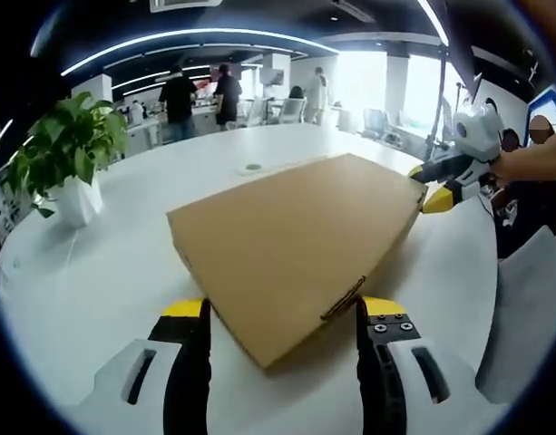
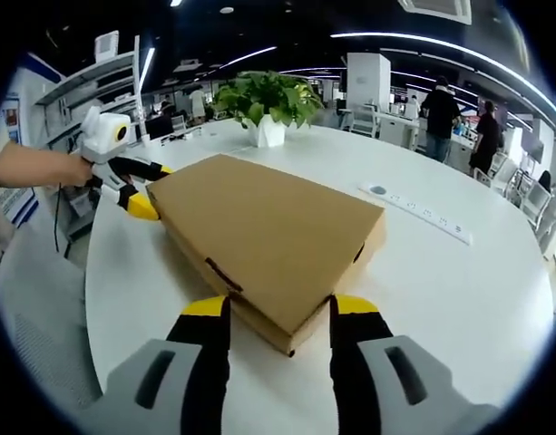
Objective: Operate the shoe box by opening the lid, removing the specified soft item, and placing it in the target area until the item is outside and the box remains undamaged.
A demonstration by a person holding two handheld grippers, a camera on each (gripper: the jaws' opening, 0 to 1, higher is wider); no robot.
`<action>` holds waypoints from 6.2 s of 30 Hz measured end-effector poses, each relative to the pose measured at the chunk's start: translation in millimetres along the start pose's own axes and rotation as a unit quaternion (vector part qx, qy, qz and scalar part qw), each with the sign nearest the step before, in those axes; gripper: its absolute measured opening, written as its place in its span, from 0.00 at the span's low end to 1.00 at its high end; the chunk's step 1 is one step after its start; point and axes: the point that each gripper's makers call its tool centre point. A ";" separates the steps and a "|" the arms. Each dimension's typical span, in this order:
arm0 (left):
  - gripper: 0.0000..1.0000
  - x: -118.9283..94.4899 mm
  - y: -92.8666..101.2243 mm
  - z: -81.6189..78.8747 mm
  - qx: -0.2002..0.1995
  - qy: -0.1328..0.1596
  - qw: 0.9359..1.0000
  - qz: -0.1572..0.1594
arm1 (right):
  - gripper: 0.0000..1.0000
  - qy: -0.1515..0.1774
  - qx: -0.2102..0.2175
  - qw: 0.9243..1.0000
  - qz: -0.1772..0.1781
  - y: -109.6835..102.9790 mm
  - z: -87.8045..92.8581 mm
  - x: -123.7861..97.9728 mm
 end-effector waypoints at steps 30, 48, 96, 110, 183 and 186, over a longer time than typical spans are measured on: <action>0.64 -35.3 -1.2 25.6 0.015 -0.024 0.999 0.030 | 0.35 0.014 0.014 1.000 -0.013 -53.9 8.2 -17.8; 0.64 -58.0 5.2 42.3 0.018 -0.033 0.999 0.035 | 0.34 0.020 0.015 1.000 -0.018 -83.1 14.4 -29.3; 0.69 -75.2 11.1 24.0 -0.012 -0.046 0.998 0.048 | 0.36 0.028 0.031 0.999 -0.019 -86.9 -12.0 -46.7; 0.71 -86.1 14.2 3.0 -0.009 -0.026 0.999 0.043 | 0.39 0.039 0.008 0.999 -0.016 -84.9 -34.2 -56.8; 0.00 -88.8 -83.8 -89.6 -0.023 0.071 0.990 -0.122 | 0.27 0.118 -0.021 0.992 0.050 -3.1 -128.6 -37.3; 0.00 -88.7 -85.8 -90.3 -0.026 0.074 0.989 -0.122 | 0.22 0.116 -0.015 0.991 0.061 2.4 -127.1 -34.7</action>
Point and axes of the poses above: the point that each gripper's makers call its tool centre point, and the gripper's own axes: x roughly forward along the fingers, y roughly to its right, z roughly out of its underside, and after that the axes turned 6 degrees about z, right-handed
